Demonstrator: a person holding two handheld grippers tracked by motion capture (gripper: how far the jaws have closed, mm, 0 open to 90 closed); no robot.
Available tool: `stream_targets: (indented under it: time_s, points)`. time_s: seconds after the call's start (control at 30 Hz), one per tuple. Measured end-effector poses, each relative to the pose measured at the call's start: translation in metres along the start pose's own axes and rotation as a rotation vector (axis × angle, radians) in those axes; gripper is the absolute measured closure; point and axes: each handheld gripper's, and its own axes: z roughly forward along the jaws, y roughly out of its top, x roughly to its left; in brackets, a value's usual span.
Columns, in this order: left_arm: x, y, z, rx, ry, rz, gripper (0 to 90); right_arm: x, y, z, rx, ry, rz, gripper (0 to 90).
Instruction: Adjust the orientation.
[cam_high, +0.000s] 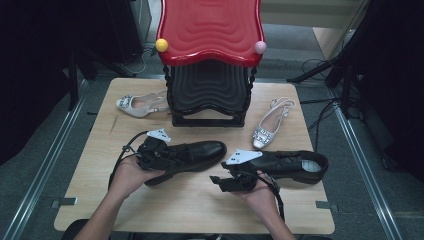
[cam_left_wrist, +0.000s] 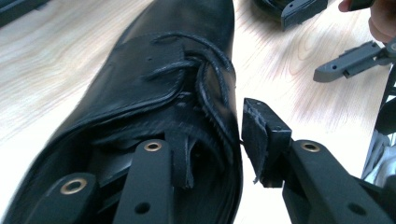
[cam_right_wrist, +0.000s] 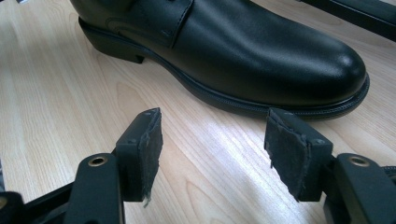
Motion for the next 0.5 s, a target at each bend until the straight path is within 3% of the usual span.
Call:
stream_targets:
  time_s: [0.03,0.27,0.33,0.5]
  points:
    - [0.001,0.000,-0.003,0.007,-0.015,-0.006,62.2,0.000,0.000,0.000,-0.002,-0.002,0.004,38.2]
    - [0.009,-0.002,-0.030,-0.006,-0.019,-0.003,63.4,0.002,0.002,0.004,0.002,-0.001,0.001,39.8]
    - [0.010,-0.003,-0.036,-0.001,0.007,0.014,67.6,0.003,0.003,0.005,0.001,-0.001,0.000,40.1]
    - [0.020,-0.006,-0.053,-0.042,0.017,-0.014,78.8,0.004,0.006,0.010,-0.005,0.005,0.012,42.6]
